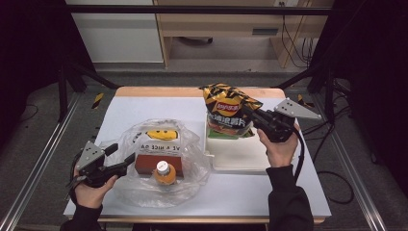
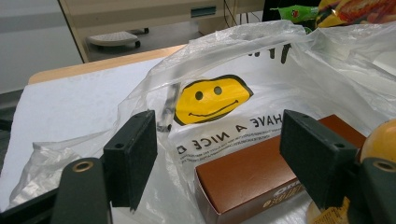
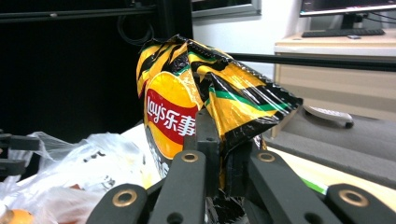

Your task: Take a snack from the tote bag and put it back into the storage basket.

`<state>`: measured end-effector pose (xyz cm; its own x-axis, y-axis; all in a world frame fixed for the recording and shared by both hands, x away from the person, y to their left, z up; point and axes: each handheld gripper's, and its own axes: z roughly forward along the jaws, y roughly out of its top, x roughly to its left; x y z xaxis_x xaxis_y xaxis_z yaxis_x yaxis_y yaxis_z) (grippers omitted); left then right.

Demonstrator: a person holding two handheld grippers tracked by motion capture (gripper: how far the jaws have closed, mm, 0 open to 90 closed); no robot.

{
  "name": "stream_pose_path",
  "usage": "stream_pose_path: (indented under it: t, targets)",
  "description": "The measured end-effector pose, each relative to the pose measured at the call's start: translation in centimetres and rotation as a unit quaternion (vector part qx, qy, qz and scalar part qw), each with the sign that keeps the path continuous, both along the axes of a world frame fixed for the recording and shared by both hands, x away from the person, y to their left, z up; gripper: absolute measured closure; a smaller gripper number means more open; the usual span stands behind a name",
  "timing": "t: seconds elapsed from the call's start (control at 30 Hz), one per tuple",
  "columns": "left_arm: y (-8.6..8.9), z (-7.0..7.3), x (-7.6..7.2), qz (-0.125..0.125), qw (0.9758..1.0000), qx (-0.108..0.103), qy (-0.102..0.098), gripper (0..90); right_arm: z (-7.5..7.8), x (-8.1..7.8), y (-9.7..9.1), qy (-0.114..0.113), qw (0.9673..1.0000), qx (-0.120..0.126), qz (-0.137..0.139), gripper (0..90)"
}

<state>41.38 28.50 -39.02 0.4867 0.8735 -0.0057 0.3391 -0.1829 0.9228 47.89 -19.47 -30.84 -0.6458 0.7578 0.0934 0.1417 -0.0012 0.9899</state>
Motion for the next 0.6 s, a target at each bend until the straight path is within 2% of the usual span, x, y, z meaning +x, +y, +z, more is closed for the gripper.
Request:
stream_pose_path:
  t: [0.23,0.43,0.6]
  targets:
    - [-0.2,0.0,0.0,0.0,1.0,0.004,0.0,27.4,-1.2,-0.1,-2.2,0.007,0.9998,0.003,-0.016,87.8]
    - [-0.5,-0.1,0.1,0.0,0.9999,0.011,0.002,27.2,-3.0,-0.3,-5.0,0.016,0.9992,0.006,-0.037,87.8]
    - [-0.6,-0.2,0.2,0.003,0.9999,0.013,0.002,27.0,-4.0,-0.3,-6.3,0.025,0.9985,0.009,-0.047,87.8]
